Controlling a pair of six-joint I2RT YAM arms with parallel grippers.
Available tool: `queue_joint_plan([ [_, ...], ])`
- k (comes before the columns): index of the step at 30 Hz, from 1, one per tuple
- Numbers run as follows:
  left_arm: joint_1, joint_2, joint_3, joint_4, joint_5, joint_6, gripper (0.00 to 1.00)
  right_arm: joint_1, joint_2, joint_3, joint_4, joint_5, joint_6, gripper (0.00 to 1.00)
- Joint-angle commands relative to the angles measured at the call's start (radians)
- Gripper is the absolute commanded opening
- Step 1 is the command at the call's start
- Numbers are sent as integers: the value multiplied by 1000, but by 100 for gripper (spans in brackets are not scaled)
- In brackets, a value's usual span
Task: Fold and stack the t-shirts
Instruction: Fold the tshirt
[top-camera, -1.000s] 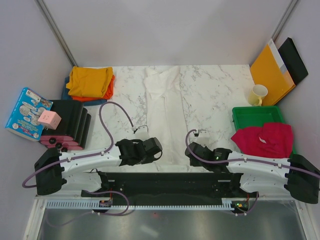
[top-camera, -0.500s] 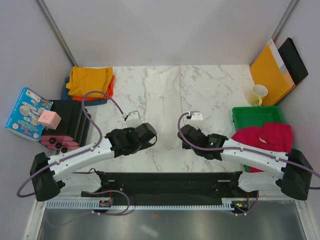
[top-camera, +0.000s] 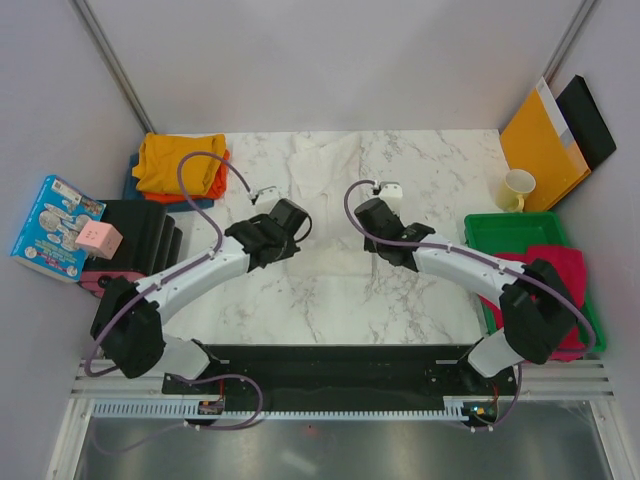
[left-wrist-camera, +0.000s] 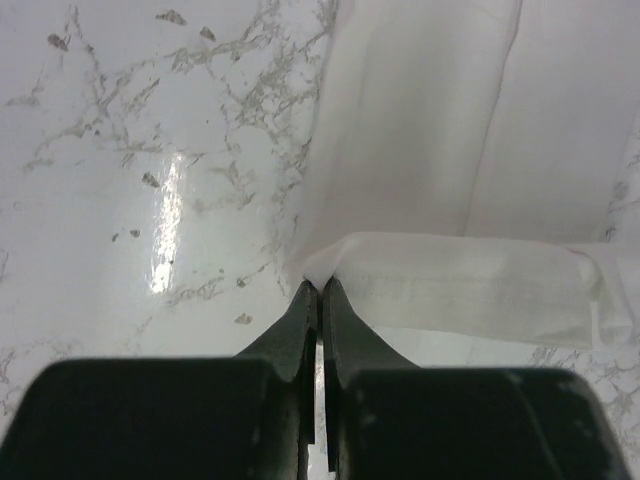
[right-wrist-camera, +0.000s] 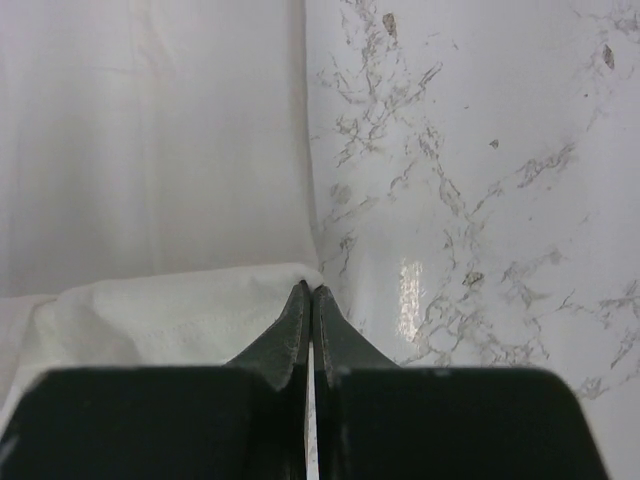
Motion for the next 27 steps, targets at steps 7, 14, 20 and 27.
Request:
queue_joint_plan([
  [7,105,182,224,94,11,191,2,-68,213,243,42,23,-79,0],
  [14,168,311,356,105,57,241,2,-115,344,388,30,14,-95,0],
  [20,205,417,428,111,91,260,2,-140,443,477,24,2,-103,0],
  [27,247,527,502,111,122,283,2,-157,547,549,24,-8,-106,0],
])
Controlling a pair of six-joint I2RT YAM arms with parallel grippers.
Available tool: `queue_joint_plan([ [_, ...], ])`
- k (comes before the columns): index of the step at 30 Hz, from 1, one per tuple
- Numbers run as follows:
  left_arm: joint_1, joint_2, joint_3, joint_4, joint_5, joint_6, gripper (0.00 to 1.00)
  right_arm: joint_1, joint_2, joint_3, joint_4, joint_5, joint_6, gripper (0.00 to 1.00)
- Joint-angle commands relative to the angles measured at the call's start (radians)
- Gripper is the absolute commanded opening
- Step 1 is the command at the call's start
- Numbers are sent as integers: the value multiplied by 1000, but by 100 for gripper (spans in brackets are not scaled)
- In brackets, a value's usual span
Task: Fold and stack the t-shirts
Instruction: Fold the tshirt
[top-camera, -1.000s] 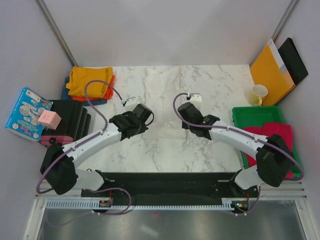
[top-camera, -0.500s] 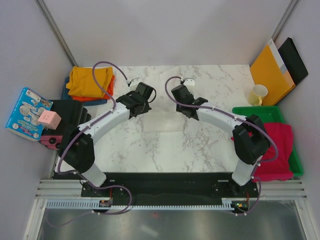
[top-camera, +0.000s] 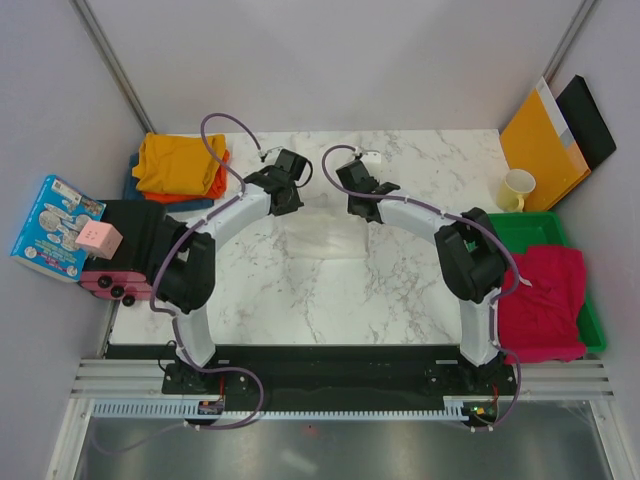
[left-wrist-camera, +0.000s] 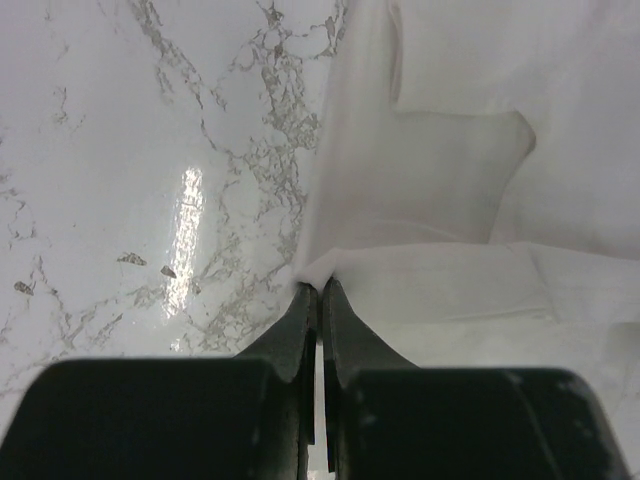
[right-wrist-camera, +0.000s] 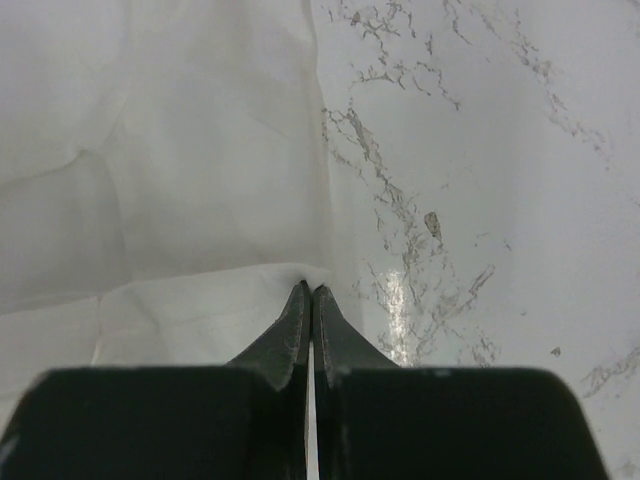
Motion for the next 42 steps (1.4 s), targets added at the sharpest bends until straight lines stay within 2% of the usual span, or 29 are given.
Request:
queue_joint_plan([
  [1,26,63,87,25,17,60,2,-11,51,80,8,-6,-16,0],
  [11,64,178,180,22,60,84,2,-14,148,175,2,-16,-24,0],
  [13,64,189,199,16,58,90,16,-15,153,183,0,-10,-27,4],
  [14,64,189,203,18,57,92,24,-14,150,187,0,-6,-28,13],
  [15,64,187,206,19,54,93,45,-15,131,188,9,-9,-30,22],
  [16,65,183,216,19,46,95,58,-14,118,184,34,-22,-30,40],
  [17,65,172,221,19,44,96,69,-15,101,168,54,-29,-36,46],
  [18,65,164,227,18,38,95,84,-11,64,160,72,-32,-37,54],
  [19,65,155,232,18,28,95,90,-11,50,155,85,-34,-39,68],
  [20,65,144,233,18,26,96,98,-9,36,152,83,-34,-43,71],
  [22,64,108,226,18,26,95,99,7,-11,139,83,-20,-51,77],
  [24,61,65,206,19,32,83,99,20,-62,90,86,-31,-56,77],
  [26,55,37,160,18,44,64,98,38,-93,12,95,-39,-42,69],
  [27,43,20,140,19,46,57,95,44,-116,-16,99,-63,-24,62],
  [28,36,-7,90,19,59,47,92,46,-125,-45,112,-72,-16,46],
  [30,10,-35,39,24,63,18,89,54,-146,-131,131,-74,-2,35],
  [31,1,-60,-13,25,57,9,89,55,-148,-154,143,-82,1,33],
  [34,-33,-89,-108,76,70,-6,88,54,-133,-194,148,-95,15,35],
  [42,-86,0,-115,91,161,3,86,47,-71,-230,123,-138,55,34],
])
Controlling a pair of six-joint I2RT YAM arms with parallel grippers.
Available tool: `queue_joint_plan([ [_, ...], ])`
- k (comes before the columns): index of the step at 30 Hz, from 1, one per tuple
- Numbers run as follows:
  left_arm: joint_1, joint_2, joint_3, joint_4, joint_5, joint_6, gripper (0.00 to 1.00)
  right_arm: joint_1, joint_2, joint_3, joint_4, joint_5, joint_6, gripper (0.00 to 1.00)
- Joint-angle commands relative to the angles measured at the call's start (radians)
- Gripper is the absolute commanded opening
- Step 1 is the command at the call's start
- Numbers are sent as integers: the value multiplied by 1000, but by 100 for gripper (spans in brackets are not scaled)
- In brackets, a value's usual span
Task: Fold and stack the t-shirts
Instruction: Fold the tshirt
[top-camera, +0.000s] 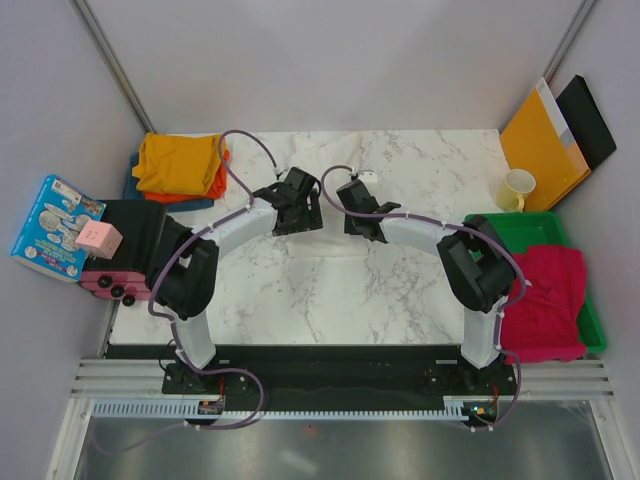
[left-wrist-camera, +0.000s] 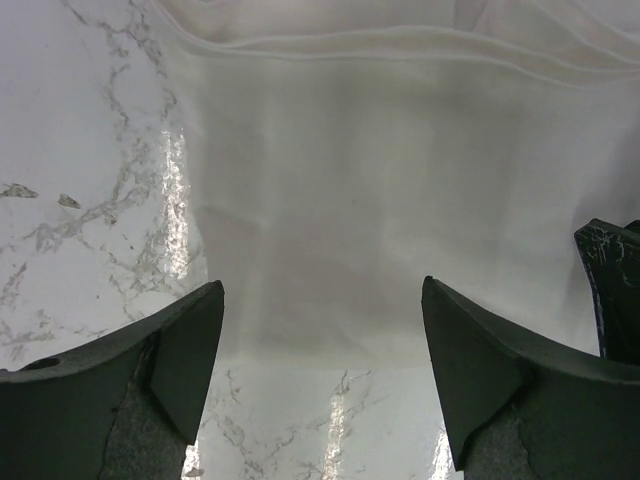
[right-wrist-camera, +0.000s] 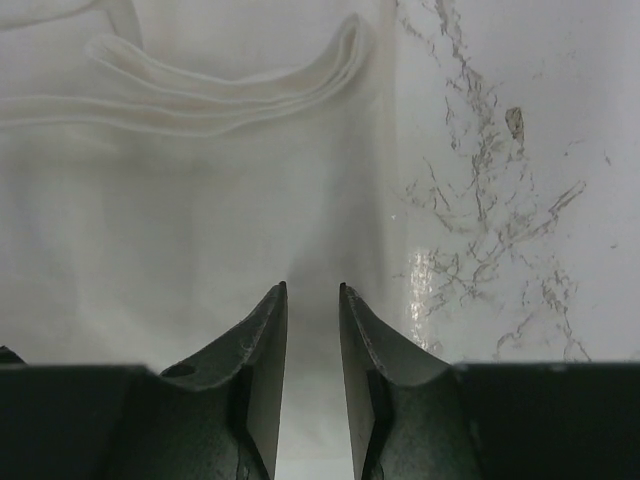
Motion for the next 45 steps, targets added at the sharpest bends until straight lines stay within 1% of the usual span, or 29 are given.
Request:
queue_joint_plan([
  [1,-34,34,0,50,38,-26,86,-3,-3,-65,6,-36,51,34],
  [6,-80,28,-44,48,26,-49,85,4,-40,-165,16,-66,93,32],
  [14,-146,-24,-202,47,12,-107,84,37,-112,-341,19,-87,159,31],
  [21,-241,-119,-362,42,-18,-182,84,119,-220,-476,3,-86,203,31],
  [23,-256,-153,-385,35,-26,-201,84,138,-259,-510,-7,-75,223,31],
  [25,-262,-182,-400,26,-43,-202,84,156,-286,-523,-21,-67,226,35],
  [26,-262,-197,-399,21,-55,-201,84,159,-313,-520,-27,-49,226,38],
  [27,-262,-243,-388,16,-89,-198,87,159,-327,-513,-29,-35,219,48],
  [29,-261,-297,-364,7,-127,-172,92,159,-368,-460,-41,26,193,58],
  [30,-259,-322,-333,7,-164,-165,97,159,-378,-432,-52,46,164,66],
  [31,-256,-370,-319,4,-175,-156,98,158,-385,-371,-73,60,150,69],
  [33,-239,-408,-287,2,-184,-152,100,156,-393,-310,-111,78,104,73],
  [34,-235,-435,-282,2,-189,-152,100,155,-395,-262,-127,85,96,73],
  [36,-232,-446,-288,-4,-192,-156,100,153,-408,-247,-153,97,90,73],
  [38,-232,-451,-317,-13,-186,-184,99,152,-445,-282,-153,103,100,74],
  [39,-232,-452,-359,-11,-170,-201,99,152,-459,-324,-147,108,105,74],
  [43,-236,-474,-492,-8,-120,-332,99,153,-549,-433,-138,111,148,73],
  [45,-259,-491,-558,-4,-112,-383,99,152,-575,-484,-136,111,156,73],
])
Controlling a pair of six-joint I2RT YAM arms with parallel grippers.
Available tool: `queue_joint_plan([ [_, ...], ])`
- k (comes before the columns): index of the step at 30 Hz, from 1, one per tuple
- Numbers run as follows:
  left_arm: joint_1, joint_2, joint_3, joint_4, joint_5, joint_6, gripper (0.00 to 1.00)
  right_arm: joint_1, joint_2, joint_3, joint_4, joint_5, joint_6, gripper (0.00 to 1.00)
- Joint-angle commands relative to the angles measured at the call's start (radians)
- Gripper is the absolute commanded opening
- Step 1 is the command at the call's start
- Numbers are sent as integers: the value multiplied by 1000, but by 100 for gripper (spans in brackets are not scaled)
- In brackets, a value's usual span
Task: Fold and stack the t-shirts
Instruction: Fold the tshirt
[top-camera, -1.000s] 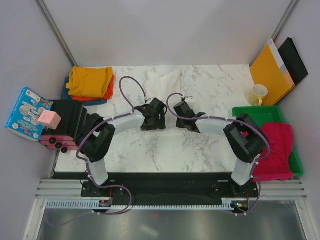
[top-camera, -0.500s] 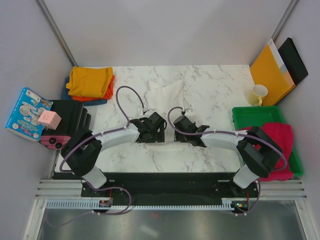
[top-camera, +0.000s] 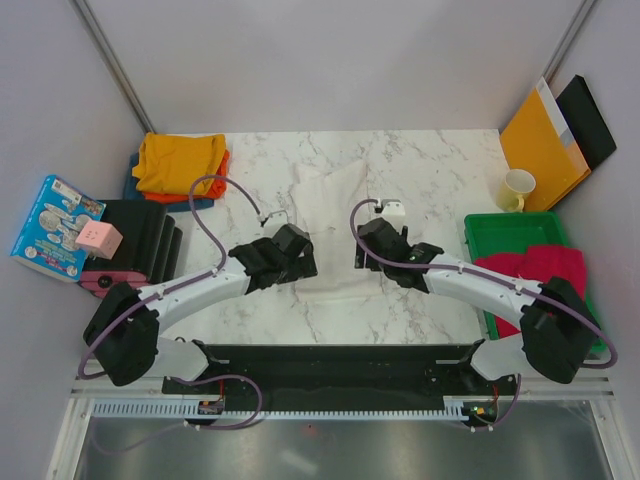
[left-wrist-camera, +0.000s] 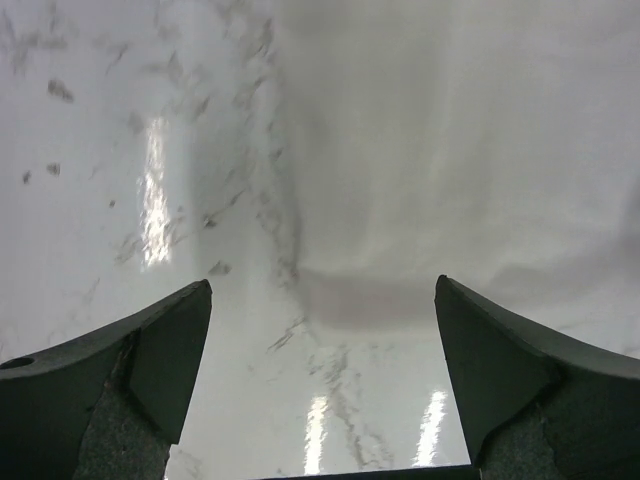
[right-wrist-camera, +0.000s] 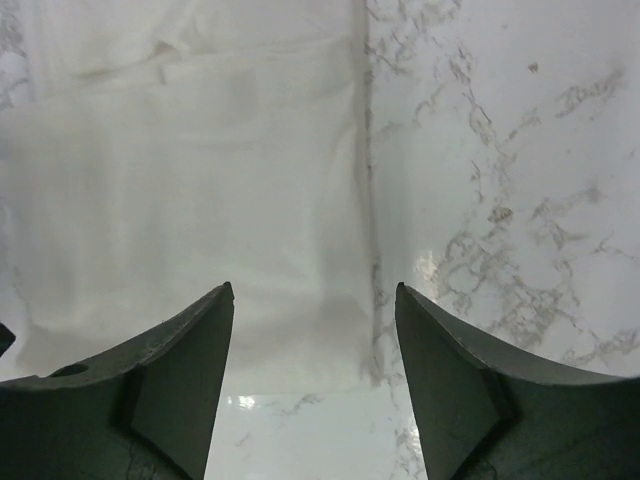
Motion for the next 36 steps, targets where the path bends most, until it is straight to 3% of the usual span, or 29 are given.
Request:
queue_joint_plan([
  [1,-33,-31,-123,-27,15,-168,99,-2,-75,-101,-29,31,31,73],
  [13,-66,-56,-256,75,11,-244,99,-4,-129,-141,-36,32,25,73],
  [19,-69,-16,-276,136,51,-257,91,-2,-138,-173,-39,21,33,72],
  [22,-70,18,-273,142,61,-265,84,-4,-151,-188,-39,24,34,72],
  [28,-73,65,-272,142,77,-270,59,-4,-160,-202,-45,28,37,72],
  [29,-73,74,-270,141,83,-270,49,-4,-158,-204,-43,26,42,72],
  [32,-75,108,-269,136,112,-274,32,-4,-155,-210,-45,28,42,72],
  [36,-90,130,-275,131,130,-285,26,-4,-152,-222,-43,25,53,72],
])
